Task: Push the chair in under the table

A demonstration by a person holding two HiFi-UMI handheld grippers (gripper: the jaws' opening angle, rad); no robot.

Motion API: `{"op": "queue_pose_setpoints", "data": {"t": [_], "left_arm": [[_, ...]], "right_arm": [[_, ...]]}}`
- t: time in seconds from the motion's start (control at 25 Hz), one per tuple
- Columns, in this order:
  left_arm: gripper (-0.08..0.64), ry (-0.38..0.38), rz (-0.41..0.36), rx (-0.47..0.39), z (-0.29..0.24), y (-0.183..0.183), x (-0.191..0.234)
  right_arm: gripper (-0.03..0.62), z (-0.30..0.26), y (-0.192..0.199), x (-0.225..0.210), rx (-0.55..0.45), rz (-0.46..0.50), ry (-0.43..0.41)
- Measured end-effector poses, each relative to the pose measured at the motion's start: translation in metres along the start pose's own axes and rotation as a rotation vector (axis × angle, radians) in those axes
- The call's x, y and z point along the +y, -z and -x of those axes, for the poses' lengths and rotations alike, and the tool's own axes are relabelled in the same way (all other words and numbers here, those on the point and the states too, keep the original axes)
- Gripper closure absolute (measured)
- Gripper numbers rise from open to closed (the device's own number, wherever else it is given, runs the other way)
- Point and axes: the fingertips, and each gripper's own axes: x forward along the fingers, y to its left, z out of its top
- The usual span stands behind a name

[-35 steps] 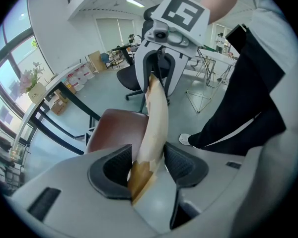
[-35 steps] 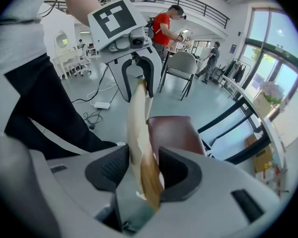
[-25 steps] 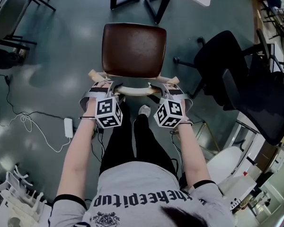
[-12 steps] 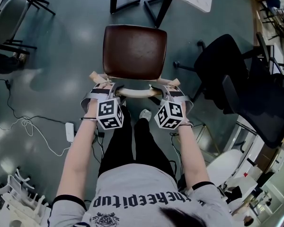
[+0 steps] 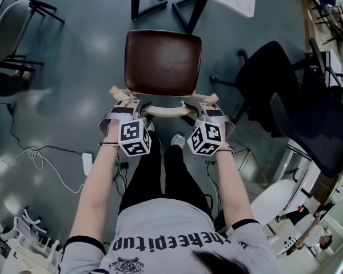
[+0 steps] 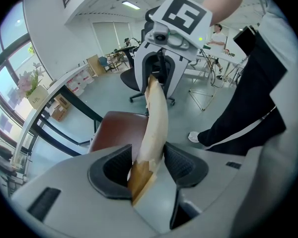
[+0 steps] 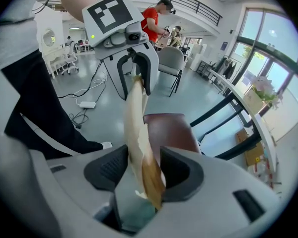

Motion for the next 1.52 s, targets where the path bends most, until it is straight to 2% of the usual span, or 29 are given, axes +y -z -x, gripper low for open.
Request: {"op": "queue_pose_setpoints", "data": {"t": [0.36,0.96,1.52], "left_arm": [[0.35,-0.006,-0.027,-0.013,-0.002,0.008,0.044],[0.351,-0.009,-0.062,-0.032,-0.006,0.011,0.088],[0.351,0.007,-0.053,-0.017,-0.01,0.01,0.095]], "right_arm": [[0.382,-0.014,-0.012,-0.04,0.022,-0.025,0.042],[0.377,-0.027,-0.019,-0.081,0.036,-0.032,0.087],[0.373,-0.031,-0.018,-0.088,0.015,0.001,0.047]]}}
